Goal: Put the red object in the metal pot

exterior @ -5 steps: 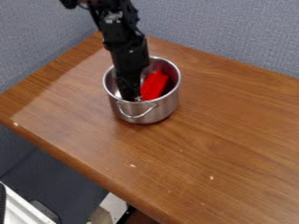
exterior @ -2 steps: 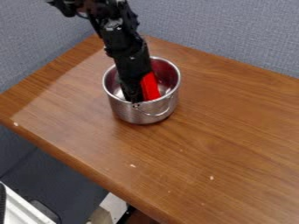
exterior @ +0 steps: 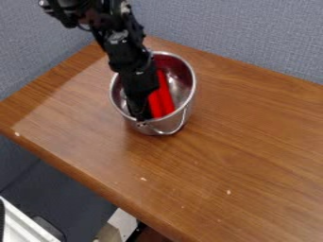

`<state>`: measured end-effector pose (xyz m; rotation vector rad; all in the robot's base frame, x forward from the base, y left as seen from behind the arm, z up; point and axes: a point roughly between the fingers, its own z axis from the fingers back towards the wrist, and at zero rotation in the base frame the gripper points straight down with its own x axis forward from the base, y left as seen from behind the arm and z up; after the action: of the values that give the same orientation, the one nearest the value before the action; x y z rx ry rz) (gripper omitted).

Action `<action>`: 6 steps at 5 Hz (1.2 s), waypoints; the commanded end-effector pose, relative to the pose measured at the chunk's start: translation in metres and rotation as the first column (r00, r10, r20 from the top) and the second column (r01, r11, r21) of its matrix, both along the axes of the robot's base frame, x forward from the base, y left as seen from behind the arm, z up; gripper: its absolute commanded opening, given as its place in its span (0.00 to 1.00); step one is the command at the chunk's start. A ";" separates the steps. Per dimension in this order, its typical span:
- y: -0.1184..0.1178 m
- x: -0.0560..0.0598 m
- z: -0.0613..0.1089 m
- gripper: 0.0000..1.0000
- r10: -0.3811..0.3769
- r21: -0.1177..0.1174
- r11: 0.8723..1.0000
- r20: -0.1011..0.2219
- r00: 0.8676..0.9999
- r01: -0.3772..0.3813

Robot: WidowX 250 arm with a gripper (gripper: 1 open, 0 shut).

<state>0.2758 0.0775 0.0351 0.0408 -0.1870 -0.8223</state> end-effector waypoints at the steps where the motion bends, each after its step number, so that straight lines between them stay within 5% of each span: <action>1: 0.009 0.010 0.013 0.00 -0.002 0.010 1.000 0.040 0.999 0.002; 3: 0.018 0.016 0.026 0.00 0.057 0.016 0.998 0.053 0.997 -0.058; 6: 0.037 0.005 0.043 0.00 0.150 0.032 0.988 0.035 0.988 -0.151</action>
<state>0.2757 0.1046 0.0579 0.0415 -0.1470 -0.6833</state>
